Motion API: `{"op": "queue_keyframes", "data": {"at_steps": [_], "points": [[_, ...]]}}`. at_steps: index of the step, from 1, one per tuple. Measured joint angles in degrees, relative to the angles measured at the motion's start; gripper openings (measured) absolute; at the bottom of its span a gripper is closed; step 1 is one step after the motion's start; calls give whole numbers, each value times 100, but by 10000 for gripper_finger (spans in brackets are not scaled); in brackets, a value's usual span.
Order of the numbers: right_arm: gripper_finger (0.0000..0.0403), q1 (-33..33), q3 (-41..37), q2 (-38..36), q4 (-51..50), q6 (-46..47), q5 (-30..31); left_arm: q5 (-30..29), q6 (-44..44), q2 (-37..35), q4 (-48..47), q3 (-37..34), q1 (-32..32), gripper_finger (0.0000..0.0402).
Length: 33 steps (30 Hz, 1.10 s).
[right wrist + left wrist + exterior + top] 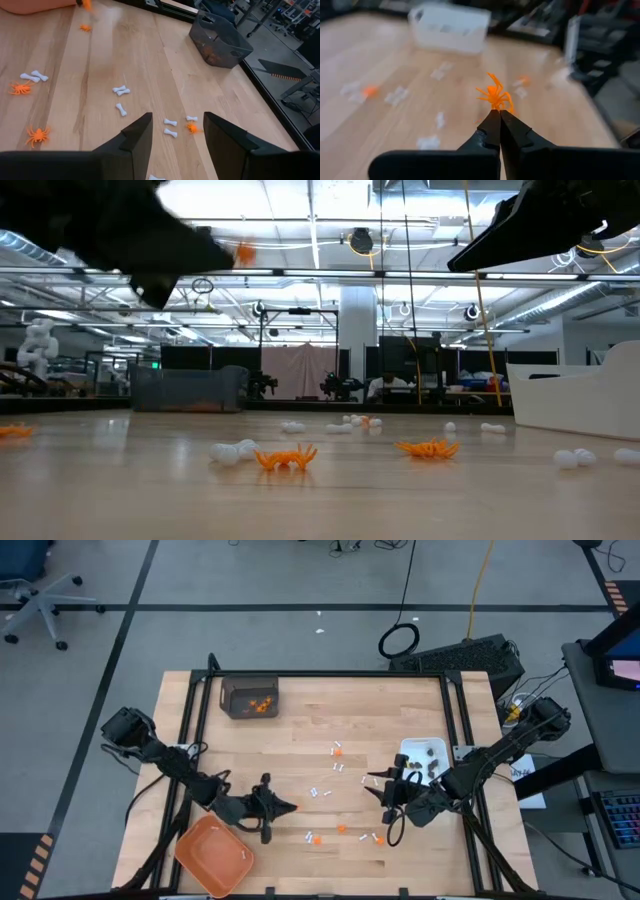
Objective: Sort Halloween decoration
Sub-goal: Put the orange spider toy into the black bin
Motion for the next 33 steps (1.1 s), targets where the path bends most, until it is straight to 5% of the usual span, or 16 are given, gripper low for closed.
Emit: {"op": "queue_keyframes", "data": {"at_steps": [16, 33], "points": [[160, 2, 0, 0, 0, 26, -2, 1133, 1186, 0, 1041, -7, 545, 0], [160, 0, 0, 0, 0, 26, -2, 931, 3133, -10, 1017, -7, 575, 0]]}}
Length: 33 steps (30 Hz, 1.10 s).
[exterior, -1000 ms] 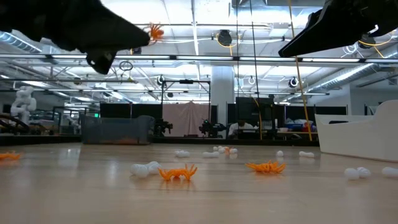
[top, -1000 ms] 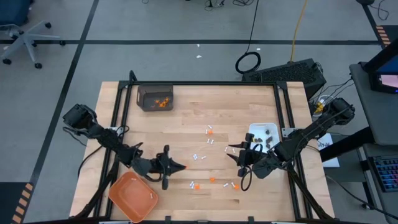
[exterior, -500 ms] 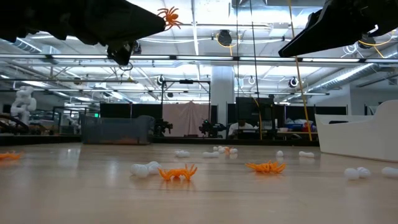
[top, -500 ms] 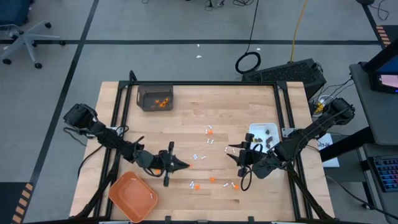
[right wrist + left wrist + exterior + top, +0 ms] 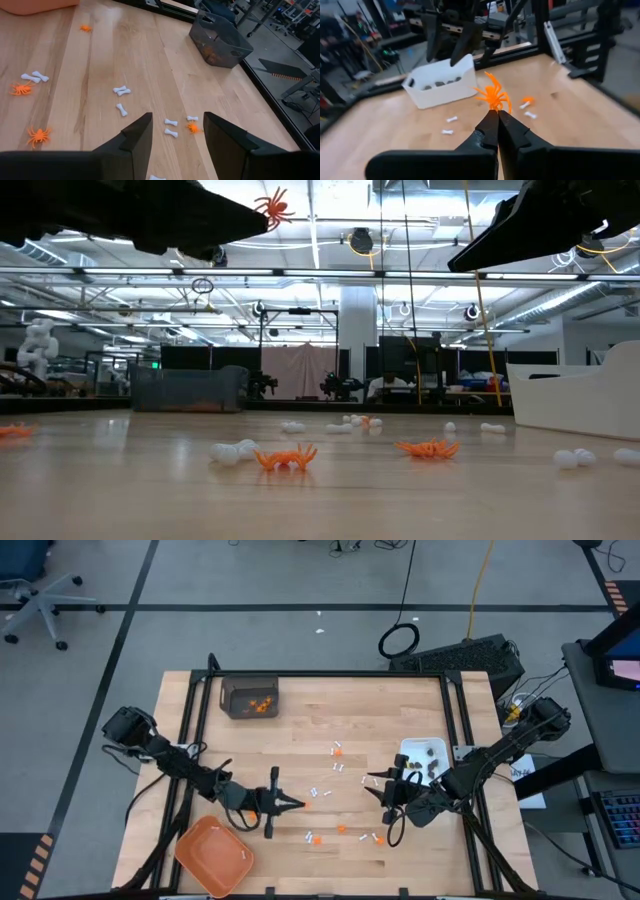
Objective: Sort Halloween decoration
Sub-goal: Put the orange spider toy into the black bin
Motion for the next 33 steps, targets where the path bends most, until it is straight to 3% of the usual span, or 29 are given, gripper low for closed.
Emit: {"op": "queue_keyframes", "data": {"at_steps": [12, 28, 33], "points": [[160, -6, -2, 0, 0, 0, 0, -48, 2150, -3, 1, 0, -2, 0], [160, -7, 0, 0, 0, 0, 2, -48, 3739, -6, 24, 24, -4, 0], [160, -7, -2, 0, 0, 0, 2, -46, 3814, -6, 19, 24, -4, 0]]}}
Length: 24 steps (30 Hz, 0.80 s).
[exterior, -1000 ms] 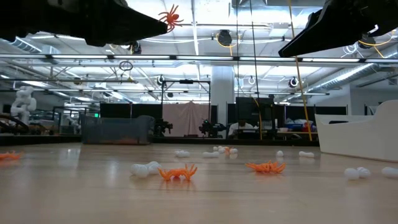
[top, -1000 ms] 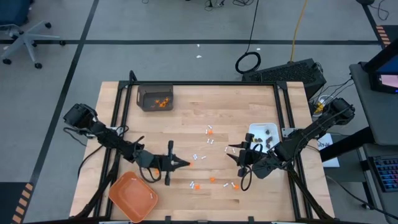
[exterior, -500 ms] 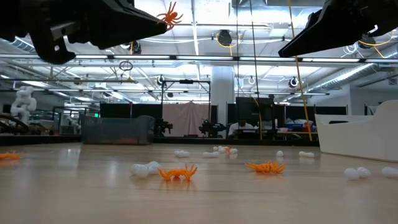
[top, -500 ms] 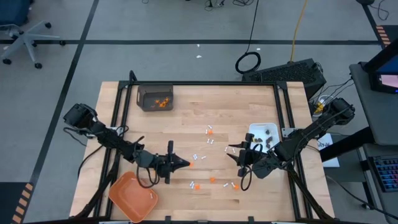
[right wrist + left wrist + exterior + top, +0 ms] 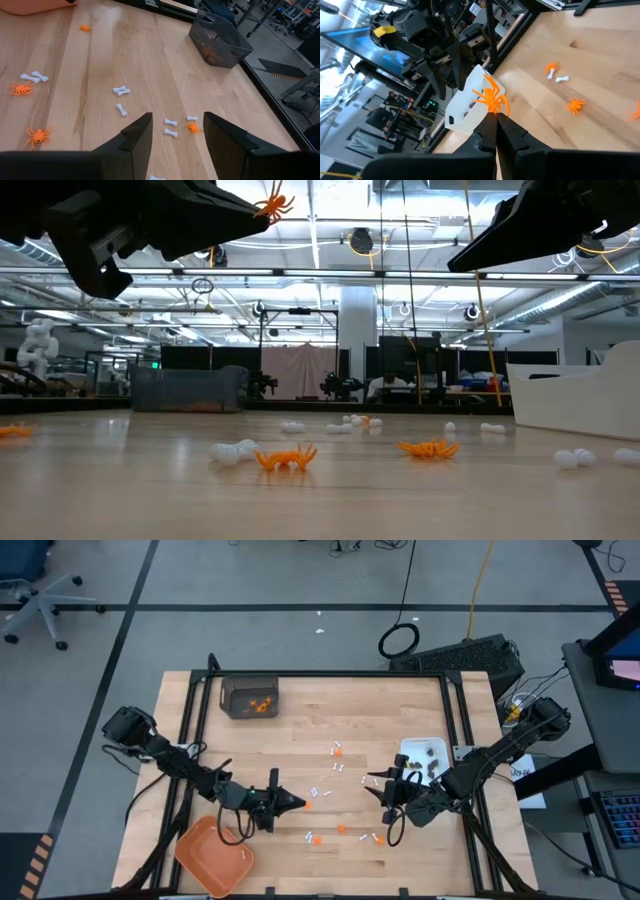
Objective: Sort Halloween decoration
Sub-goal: Put the orange spider toy into the black bin
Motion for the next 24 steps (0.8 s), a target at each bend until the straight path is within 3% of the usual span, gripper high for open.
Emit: {"op": "queue_keyframes", "data": {"at_steps": [7, 17, 24], "points": [[160, 0, 0, 0, 0, 0, 0, -29, -1481, 0, 4, 0, 0, 0], [160, -1, 0, 0, 0, 0, 0, -749, -3981, 0, 2, 0, 4, 0], [160, 0, 0, 0, 0, 2, 0, -954, -4678, -130, -12, 0, 196, 0]]}}
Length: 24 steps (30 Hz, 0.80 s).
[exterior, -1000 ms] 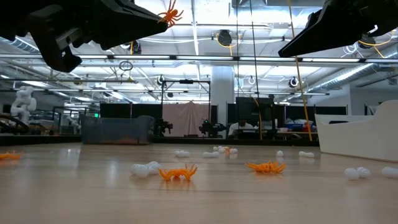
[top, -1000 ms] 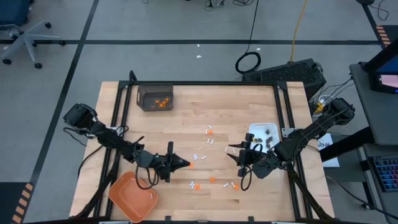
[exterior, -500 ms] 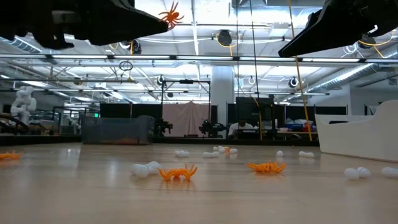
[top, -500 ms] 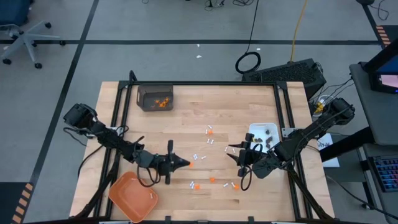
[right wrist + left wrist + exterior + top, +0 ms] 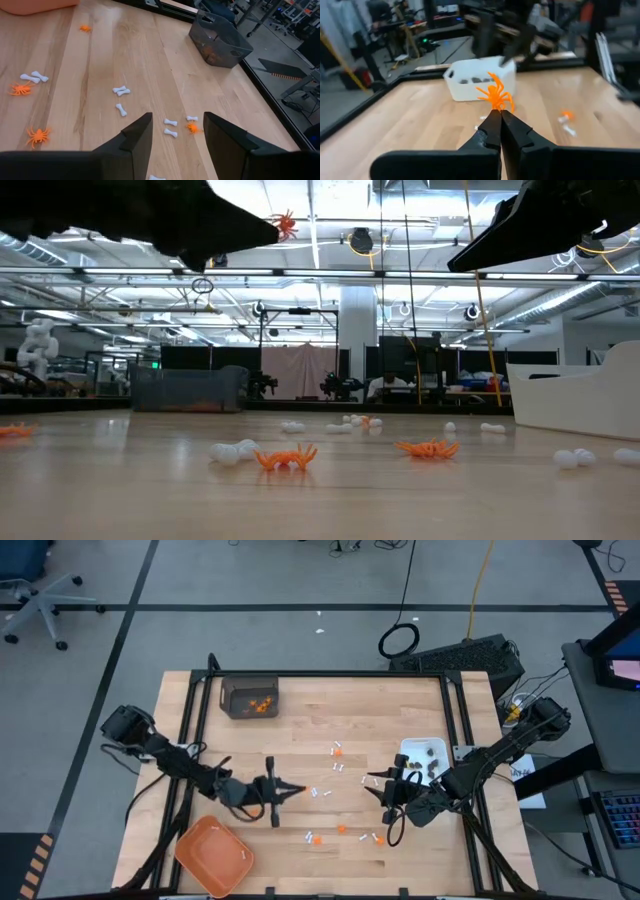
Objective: Sort Halloween decoration
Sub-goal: Put the orange spider toy into the black bin
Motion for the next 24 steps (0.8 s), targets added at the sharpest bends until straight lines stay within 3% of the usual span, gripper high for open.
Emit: {"op": "queue_keyframes", "data": {"at_steps": [6, 12, 18, 24], "points": [[160, -2, 0, 0, 0, 13, 0, 146, -1057, -634, -462, 2, 525, 0], [160, -2, -2, 0, -4, 20, 0, 753, -1113, -1762, -1898, 7, 1270, 0], [160, -2, -2, 0, -11, 20, 0, 787, -1110, -2717, -3562, 7, 2108, 0], [160, -6, -2, 0, -4, 20, 0, 848, -1113, -3112, -4604, 4, 3249, 0]]}}
